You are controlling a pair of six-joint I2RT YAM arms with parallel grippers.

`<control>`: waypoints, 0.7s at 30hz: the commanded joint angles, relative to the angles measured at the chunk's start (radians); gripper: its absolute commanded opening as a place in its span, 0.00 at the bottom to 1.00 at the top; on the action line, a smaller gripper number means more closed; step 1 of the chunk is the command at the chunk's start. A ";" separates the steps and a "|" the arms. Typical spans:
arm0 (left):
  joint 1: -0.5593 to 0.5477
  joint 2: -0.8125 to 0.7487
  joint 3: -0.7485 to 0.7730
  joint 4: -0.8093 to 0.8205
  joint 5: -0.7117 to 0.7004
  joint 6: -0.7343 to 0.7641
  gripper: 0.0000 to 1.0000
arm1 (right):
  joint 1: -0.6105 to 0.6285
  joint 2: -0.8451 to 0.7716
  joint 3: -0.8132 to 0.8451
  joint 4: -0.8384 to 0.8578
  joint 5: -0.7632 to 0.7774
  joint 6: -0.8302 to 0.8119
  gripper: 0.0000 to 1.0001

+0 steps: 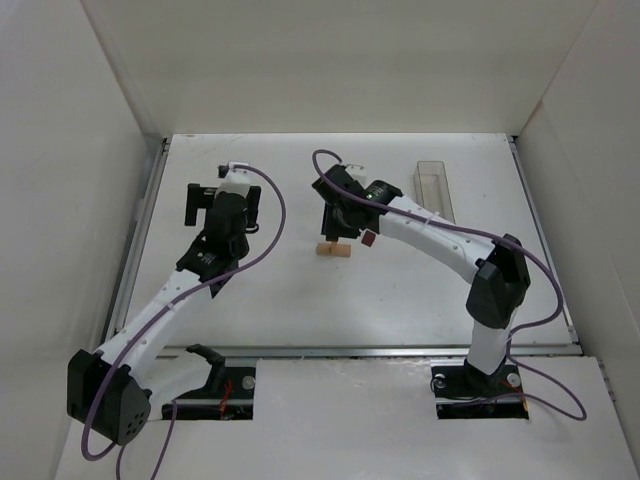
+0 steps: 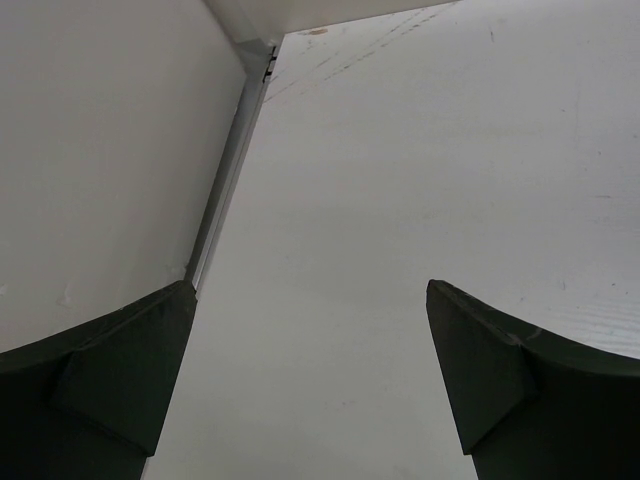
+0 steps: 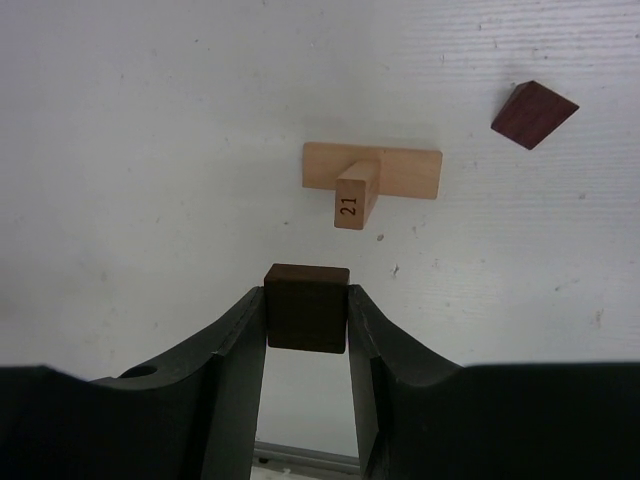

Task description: Build the wood block tower

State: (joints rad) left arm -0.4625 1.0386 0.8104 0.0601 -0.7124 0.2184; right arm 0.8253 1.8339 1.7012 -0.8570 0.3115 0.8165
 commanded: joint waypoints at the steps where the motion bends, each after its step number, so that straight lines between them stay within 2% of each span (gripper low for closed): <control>1: 0.004 -0.028 -0.016 0.055 -0.024 -0.010 1.00 | 0.009 0.015 -0.005 0.007 0.028 0.053 0.00; 12: 0.004 -0.046 -0.025 0.064 -0.033 -0.001 1.00 | 0.009 0.105 0.093 -0.033 0.110 0.013 0.00; 21: 0.004 -0.055 -0.025 0.064 -0.033 -0.001 1.00 | 0.000 0.096 0.074 -0.024 0.110 0.004 0.00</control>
State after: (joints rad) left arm -0.4625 1.0122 0.7914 0.0792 -0.7204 0.2192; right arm 0.8318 1.9602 1.7531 -0.8776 0.3935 0.8299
